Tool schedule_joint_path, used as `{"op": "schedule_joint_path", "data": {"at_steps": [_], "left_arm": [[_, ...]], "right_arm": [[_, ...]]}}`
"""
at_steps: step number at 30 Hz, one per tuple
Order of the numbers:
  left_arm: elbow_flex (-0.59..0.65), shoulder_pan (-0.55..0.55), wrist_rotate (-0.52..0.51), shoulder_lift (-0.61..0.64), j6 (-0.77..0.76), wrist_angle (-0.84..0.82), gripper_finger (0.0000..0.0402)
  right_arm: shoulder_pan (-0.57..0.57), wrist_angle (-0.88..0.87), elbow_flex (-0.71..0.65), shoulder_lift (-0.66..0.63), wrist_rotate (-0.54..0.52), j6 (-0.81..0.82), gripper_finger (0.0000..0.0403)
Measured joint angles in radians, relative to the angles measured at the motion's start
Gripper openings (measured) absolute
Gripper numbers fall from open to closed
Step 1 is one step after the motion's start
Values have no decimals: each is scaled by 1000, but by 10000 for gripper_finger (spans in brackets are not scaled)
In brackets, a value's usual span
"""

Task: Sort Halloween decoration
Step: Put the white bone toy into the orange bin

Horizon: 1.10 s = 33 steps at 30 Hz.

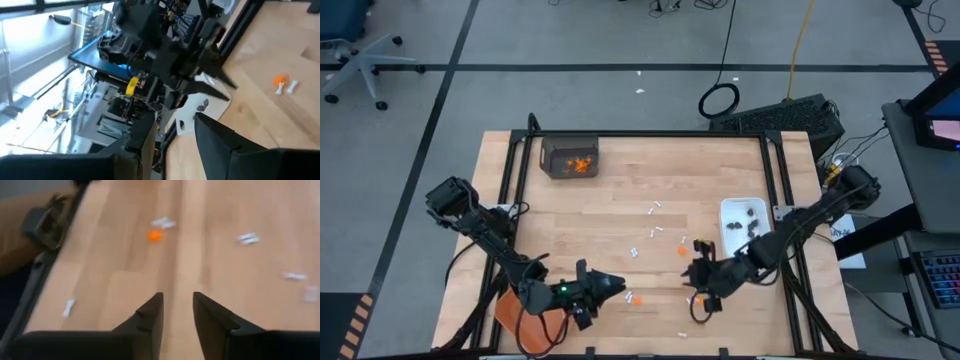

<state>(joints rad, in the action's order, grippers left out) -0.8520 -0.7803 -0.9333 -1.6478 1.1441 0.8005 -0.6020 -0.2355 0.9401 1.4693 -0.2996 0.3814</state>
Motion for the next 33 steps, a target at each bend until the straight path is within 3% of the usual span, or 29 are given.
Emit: {"op": "schedule_joint_path", "data": {"at_steps": [9,13,24,33], "left_arm": [[0,1,0,0,-153,-2,129],[0,0,-4,0,-171,-2,129],[0,-21,-42,0,-350,1,129],[0,-69,-41,0,-353,2,129]], "right_arm": [[-118,128,0,99,6,49,123],[-136,182,0,93,-68,22,117],[-159,225,4,23,-70,77,117],[-219,327,5,29,-123,107,116]]}}
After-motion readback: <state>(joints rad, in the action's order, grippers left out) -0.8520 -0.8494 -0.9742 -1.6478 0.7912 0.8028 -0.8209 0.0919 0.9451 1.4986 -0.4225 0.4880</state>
